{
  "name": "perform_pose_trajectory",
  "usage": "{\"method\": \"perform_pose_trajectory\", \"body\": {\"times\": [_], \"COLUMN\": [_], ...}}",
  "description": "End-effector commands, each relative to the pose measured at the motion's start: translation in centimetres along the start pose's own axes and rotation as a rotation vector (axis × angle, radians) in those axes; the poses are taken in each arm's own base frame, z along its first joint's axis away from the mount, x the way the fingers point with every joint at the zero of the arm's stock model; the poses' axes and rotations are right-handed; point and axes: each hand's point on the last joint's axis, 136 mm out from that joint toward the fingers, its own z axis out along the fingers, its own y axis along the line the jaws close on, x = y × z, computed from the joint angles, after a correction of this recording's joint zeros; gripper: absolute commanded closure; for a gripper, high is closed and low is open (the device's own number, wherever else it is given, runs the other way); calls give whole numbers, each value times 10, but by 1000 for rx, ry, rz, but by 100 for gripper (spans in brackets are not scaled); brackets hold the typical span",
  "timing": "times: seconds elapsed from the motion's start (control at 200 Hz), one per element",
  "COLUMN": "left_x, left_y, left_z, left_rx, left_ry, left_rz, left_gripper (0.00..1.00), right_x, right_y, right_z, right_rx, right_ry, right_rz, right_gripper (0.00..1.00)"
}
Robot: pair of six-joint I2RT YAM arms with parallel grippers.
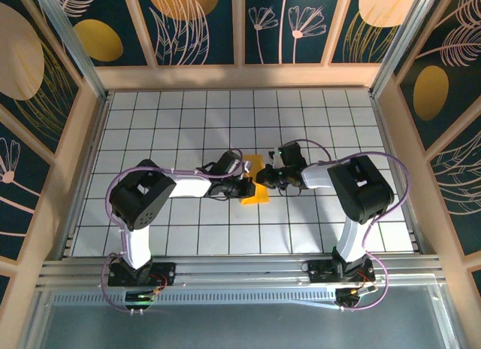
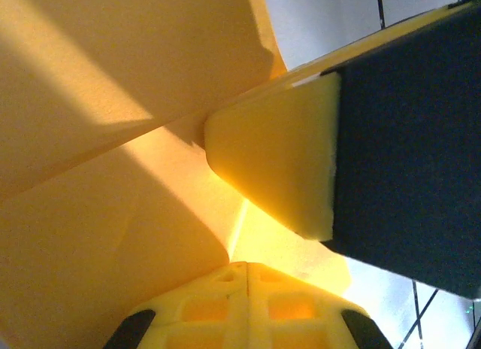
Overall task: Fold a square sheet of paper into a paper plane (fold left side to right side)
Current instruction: Fold the triangle a second time at the center of the table.
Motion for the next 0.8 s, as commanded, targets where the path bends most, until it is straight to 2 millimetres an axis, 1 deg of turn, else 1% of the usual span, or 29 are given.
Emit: {"method": "perform_pose_trajectory", "body": {"times": [0.0,0.19,0.44,0.541,0.796], "left_x": [37,51,69,73,86], "left_y": [32,35,40,45,48], "left_z": [-4,-9,-12,-14,-19], "left_rx": [-92,-101,-121,-138,-157], "left_ry": [107,132,158,161,175], "left_rz": [-35,-22,-5,-13,-9], "left_gripper": [100,100,100,100,100], "right_x": [24,25,25,24,23], "right_y": [-42,-46,-46,-45,-44], "right_z": [7,7,6,5,5], "right_rx": [142,157,160,160,163], "right_ry": [73,77,79,77,78], "right_rz": [63,64,63,60,57], "right_gripper": [100,100,100,100,100]}}
